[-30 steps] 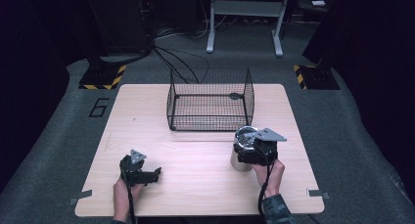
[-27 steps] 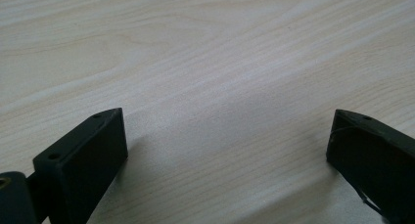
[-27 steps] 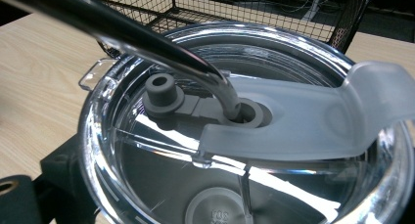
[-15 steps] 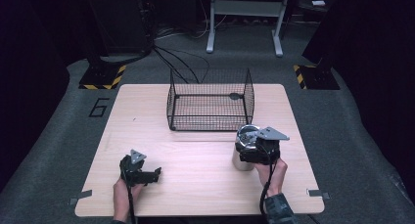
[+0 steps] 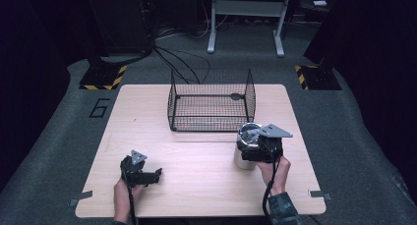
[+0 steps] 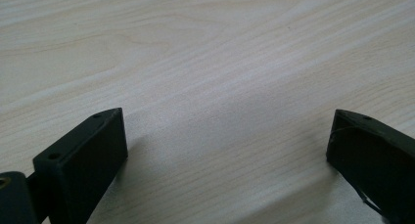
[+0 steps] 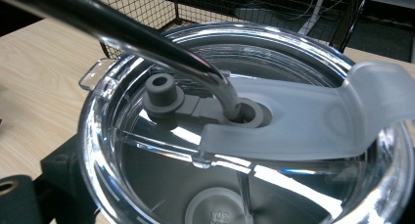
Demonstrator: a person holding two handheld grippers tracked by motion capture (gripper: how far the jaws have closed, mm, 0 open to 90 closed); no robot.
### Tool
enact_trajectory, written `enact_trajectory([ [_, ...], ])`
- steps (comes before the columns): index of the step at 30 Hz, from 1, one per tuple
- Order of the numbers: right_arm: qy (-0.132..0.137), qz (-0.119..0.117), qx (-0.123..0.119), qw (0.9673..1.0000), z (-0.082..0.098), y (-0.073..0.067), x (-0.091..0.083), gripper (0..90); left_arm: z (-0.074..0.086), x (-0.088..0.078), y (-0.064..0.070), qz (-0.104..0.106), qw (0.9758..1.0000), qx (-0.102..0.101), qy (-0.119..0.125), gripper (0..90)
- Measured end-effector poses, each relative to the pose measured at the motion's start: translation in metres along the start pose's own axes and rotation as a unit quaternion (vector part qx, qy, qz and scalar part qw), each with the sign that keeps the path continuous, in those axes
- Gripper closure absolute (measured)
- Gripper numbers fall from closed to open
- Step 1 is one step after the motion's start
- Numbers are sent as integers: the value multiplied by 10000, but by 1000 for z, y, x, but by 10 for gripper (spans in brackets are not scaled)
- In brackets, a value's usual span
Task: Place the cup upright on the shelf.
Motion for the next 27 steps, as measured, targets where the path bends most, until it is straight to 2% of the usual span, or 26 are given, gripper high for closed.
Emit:
enact_trajectory([
  [8, 3, -54, -98, 9999, -10, -1, -3, 36, 0, 0, 0, 0, 10000, 0, 1, 15],
  [13, 12, -77, -77, 9999, -14, -1, -4, 36, 0, 0, 0, 1, 10000, 0, 0, 15],
  [27, 44, -305, -131, 9994, -35, -4, -8, 36, 0, 0, 0, 1, 10000, 2, 0, 15],
])
Point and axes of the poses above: each handheld gripper's, and its own axes: x roughly forward along the jaws, z roughly out of its underside, y roughly to its right, the point moved 9 cm from there along x, roughly forward along the jaws, and after that the axes turned 1 degree about y, right-handed, at the moved point
